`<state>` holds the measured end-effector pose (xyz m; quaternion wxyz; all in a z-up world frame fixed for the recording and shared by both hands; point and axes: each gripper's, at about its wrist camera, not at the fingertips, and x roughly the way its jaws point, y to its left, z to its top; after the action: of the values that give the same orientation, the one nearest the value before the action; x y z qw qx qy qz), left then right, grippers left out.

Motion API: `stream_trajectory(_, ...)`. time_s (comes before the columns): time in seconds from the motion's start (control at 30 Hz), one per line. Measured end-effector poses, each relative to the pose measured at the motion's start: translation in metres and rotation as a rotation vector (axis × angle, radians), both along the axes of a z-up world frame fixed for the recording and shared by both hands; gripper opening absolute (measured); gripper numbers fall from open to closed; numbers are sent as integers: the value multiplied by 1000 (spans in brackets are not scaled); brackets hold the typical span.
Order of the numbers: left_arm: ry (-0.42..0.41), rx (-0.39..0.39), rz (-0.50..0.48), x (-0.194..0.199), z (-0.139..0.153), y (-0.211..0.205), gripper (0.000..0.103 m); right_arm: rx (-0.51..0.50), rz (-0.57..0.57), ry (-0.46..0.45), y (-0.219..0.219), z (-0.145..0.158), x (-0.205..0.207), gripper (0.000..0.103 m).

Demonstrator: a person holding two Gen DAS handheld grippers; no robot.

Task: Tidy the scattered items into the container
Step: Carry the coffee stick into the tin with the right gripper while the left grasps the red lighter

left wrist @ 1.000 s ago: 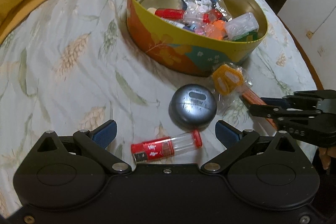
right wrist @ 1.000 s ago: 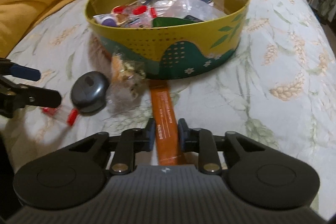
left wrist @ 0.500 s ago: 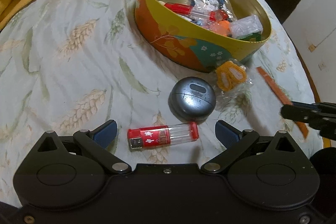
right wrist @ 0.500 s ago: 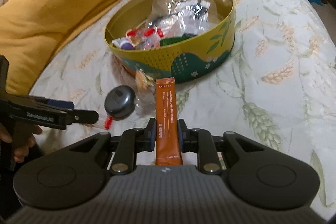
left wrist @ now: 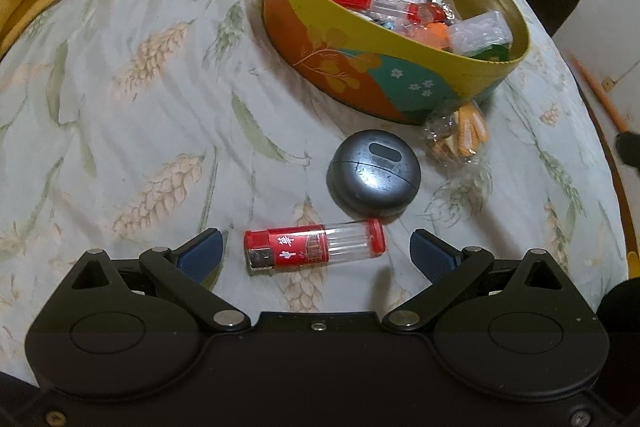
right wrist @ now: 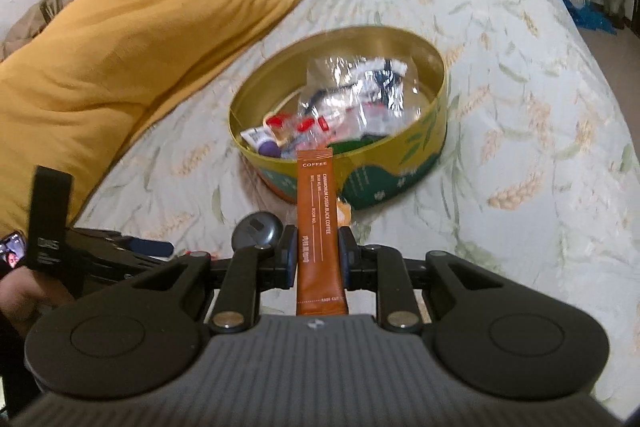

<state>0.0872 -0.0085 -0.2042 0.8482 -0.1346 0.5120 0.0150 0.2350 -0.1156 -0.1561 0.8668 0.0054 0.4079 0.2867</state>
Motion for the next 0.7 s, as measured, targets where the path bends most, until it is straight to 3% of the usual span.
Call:
stream_trajectory(0.3, 2, 5, -21, 6, -5, -13, 100, 0, -8, -45, -2, 21, 2, 23)
stream_trajectory(0.7, 71, 19, 65, 11, -19, -8, 97, -16, 10, -78, 7, 32, 15, 23)
